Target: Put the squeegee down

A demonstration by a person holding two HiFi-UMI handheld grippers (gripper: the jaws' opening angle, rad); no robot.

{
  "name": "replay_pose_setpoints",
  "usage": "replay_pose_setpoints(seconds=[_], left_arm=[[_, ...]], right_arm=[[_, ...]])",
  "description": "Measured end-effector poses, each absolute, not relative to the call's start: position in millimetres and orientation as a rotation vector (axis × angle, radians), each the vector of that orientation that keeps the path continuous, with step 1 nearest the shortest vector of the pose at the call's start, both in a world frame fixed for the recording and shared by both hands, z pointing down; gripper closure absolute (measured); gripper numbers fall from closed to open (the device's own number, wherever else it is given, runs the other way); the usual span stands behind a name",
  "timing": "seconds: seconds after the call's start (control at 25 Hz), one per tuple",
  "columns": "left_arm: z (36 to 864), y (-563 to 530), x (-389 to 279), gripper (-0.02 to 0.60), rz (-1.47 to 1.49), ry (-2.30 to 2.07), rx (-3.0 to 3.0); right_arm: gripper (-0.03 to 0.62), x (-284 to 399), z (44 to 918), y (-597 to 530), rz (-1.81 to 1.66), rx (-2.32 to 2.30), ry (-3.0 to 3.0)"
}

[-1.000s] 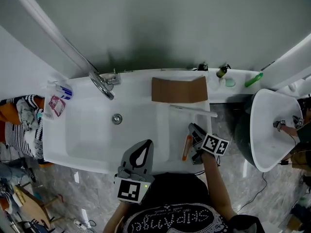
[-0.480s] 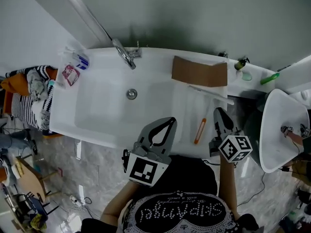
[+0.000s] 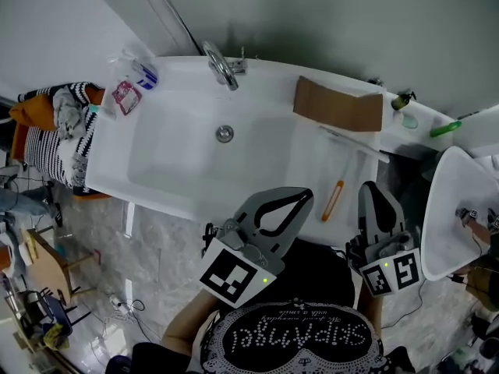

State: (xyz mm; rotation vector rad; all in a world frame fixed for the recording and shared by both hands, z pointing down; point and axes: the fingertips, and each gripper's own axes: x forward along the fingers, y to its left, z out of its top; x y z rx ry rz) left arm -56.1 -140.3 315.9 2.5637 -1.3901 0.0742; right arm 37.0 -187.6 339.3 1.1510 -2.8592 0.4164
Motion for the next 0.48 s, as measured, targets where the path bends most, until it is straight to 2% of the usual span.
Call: replay_pose_setpoints(seconds=[0.16, 0.48], left_arm=[[290, -142, -73, 0.577, -0.138, -1.307, 2.563], [281, -156, -90, 0.577, -0.089, -1.361, 2.673]], right_arm=[[0.571, 30, 329, -179, 0.321, 1.135, -2.867], [0.571, 34, 332, -189, 0.266, 1.191, -2.865]])
